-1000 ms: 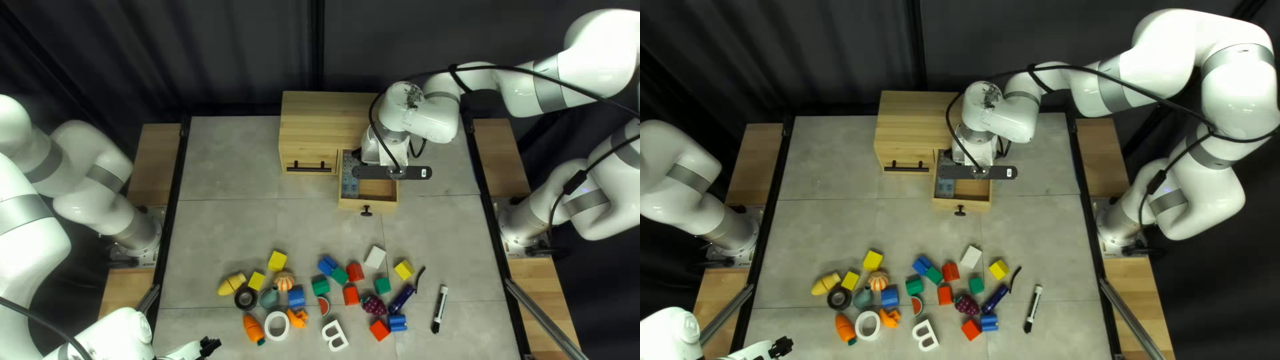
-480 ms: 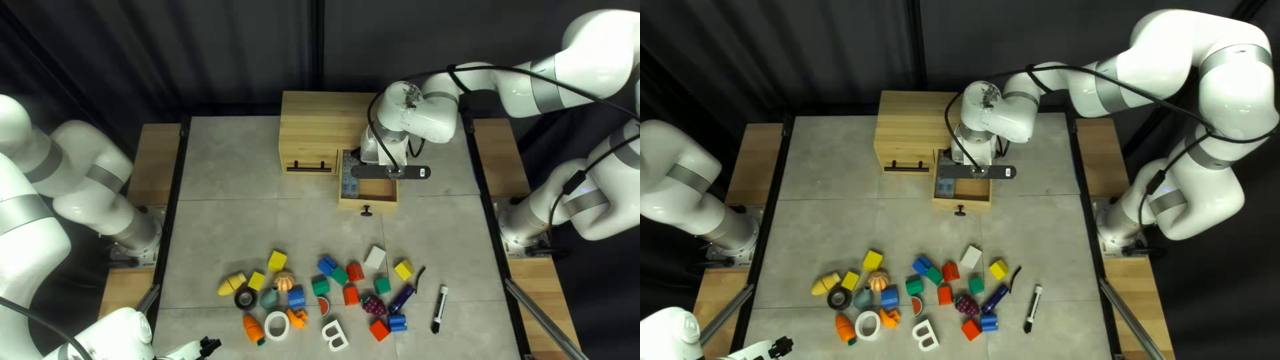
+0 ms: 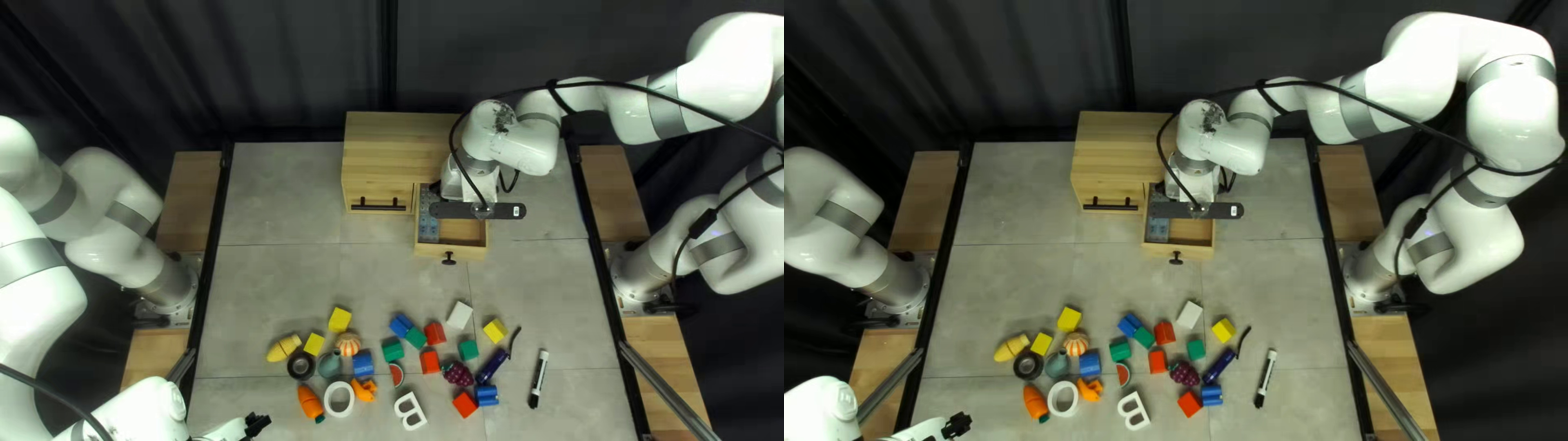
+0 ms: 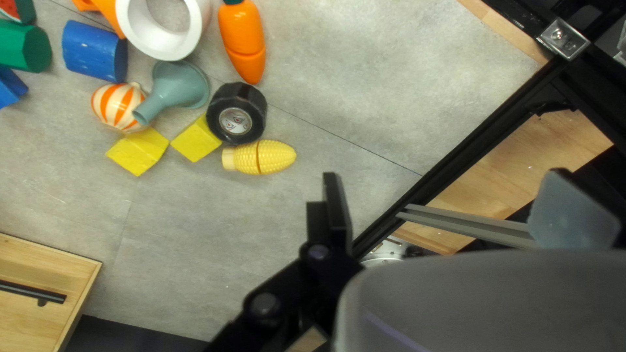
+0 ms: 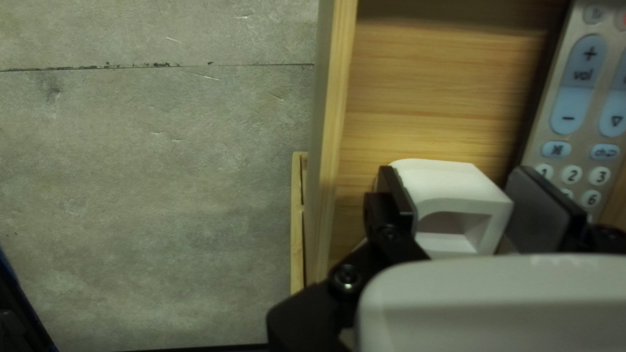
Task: Open drawers and place objects into drawer and close
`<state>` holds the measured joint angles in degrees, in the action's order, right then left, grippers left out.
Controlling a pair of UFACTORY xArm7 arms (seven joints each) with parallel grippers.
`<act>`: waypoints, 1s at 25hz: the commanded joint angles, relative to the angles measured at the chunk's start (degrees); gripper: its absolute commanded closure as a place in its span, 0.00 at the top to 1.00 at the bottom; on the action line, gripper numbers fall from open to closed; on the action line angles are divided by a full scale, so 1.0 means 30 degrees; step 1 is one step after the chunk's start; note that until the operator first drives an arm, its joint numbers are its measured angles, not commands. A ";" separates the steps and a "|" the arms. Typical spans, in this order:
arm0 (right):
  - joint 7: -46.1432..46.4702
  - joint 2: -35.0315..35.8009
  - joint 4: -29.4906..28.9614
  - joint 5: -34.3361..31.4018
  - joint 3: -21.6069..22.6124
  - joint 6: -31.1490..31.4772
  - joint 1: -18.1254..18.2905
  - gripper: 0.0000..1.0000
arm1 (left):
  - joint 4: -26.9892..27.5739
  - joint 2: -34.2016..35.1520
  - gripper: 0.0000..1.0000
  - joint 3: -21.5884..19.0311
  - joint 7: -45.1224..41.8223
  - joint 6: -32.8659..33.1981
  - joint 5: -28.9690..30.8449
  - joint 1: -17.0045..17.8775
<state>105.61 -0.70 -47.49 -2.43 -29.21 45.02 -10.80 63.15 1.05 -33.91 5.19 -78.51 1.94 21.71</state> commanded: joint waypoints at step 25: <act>-0.0536 -0.0404 -0.0022 -0.0278 0.0038 0.0441 -0.0022 0.09 | 0.0000 0.0000 1.00 0.0000 0.0000 0.0000 0.0000 0.0000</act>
<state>104.04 -2.33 -47.49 -3.42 -29.11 46.40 -10.82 63.15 1.05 -33.91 5.19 -78.51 1.94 21.71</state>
